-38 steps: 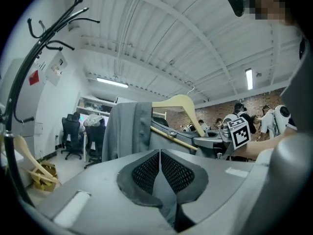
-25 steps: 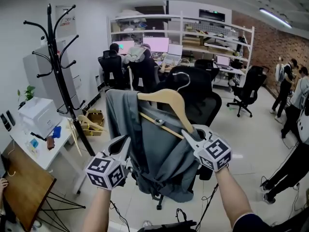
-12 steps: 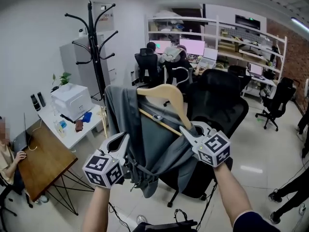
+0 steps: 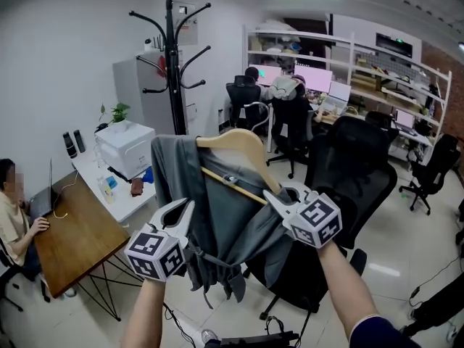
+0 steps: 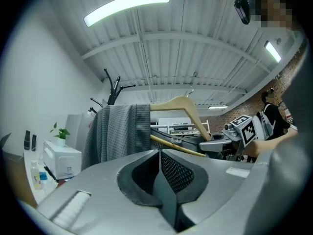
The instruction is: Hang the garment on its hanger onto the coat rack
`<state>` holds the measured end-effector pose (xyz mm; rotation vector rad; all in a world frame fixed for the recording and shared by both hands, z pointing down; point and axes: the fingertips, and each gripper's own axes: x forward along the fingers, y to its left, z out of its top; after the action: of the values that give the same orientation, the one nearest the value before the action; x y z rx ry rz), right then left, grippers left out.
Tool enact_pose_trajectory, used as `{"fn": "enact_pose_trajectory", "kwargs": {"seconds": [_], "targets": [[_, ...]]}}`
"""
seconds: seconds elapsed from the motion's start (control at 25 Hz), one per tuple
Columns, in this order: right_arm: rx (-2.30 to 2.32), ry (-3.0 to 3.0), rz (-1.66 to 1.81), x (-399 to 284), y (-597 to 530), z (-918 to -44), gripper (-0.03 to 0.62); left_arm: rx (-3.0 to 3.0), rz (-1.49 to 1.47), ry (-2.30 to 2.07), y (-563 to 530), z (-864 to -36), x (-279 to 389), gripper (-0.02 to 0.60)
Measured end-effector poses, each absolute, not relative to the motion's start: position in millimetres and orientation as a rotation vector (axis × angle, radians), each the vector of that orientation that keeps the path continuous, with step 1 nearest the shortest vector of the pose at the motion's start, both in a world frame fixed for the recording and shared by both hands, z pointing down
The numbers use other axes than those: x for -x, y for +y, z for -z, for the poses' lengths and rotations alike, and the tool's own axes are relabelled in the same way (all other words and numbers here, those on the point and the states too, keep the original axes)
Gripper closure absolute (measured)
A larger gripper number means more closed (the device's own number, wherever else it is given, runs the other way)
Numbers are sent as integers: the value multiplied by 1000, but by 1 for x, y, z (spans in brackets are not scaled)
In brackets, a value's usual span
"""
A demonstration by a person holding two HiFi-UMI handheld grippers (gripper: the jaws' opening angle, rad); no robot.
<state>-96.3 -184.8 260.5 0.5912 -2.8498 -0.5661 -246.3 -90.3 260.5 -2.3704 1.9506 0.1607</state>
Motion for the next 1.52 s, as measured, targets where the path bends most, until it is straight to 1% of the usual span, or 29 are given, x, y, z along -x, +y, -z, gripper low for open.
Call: {"fn": "enact_pose_trajectory", "kwargs": {"seconds": [0.32,0.64,1.16,1.52], "targets": [[-542,-2824,569,163,-216,-265,563,2355,-180,1928,-124,-248,313,580],[-542,-2822,643,230,-248,-230,563,2353,-151,1863,-168,-213,370,581],[-400,-2874,717,311,-330,-149,563,2241,-158,1868,-232,-143,416,581],[-242,-2848,813,357,-374,-123,563,2113,-181,1943,-256,-121,447,581]]}}
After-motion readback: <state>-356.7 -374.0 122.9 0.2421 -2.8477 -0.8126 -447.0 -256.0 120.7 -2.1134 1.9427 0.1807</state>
